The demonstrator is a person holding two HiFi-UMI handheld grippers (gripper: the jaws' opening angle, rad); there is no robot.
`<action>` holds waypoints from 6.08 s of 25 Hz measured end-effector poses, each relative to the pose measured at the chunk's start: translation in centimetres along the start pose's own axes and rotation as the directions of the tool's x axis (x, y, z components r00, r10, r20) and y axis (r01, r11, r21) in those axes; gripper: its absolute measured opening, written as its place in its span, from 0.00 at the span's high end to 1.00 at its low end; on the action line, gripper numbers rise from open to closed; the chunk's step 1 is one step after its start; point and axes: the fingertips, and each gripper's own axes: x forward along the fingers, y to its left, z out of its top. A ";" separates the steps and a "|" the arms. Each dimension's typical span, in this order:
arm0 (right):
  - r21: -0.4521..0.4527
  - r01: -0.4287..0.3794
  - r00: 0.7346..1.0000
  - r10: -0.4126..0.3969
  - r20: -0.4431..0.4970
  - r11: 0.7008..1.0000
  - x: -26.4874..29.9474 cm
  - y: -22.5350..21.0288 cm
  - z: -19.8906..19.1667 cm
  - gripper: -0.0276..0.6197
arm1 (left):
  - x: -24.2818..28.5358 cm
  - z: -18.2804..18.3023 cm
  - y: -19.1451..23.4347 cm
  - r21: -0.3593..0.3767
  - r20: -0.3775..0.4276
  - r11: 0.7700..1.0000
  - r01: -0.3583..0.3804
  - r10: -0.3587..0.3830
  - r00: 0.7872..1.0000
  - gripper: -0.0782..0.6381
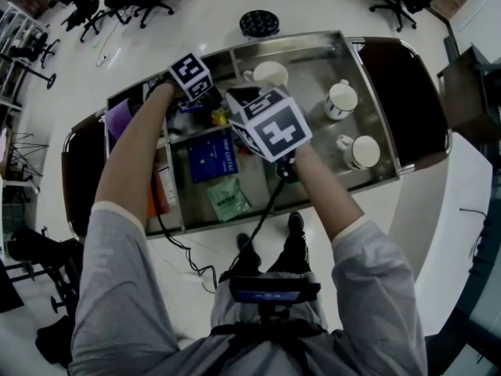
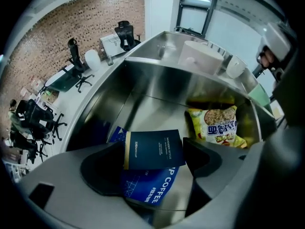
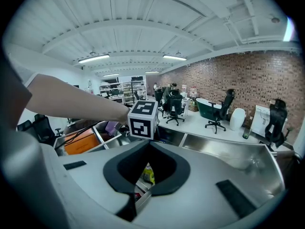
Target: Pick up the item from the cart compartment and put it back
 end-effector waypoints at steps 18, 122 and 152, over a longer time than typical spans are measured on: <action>0.007 -0.008 1.000 0.008 0.006 1.000 -0.3 0.2 0.0 0.94 | -2.6 1.2 0.1 -0.059 0.119 0.997 -0.043 0.050 0.992 0.35; 0.117 -0.025 0.986 0.006 0.168 0.993 -12.2 8.2 -4.9 0.94 | -24.2 -10.2 -19.2 -0.507 0.682 0.838 -0.201 0.532 0.501 0.35; 0.076 -0.016 0.999 0.012 0.045 0.997 -1.2 2.4 -0.7 0.94 | -9.8 2.4 -3.4 -0.079 0.408 0.977 -0.197 0.212 0.888 0.35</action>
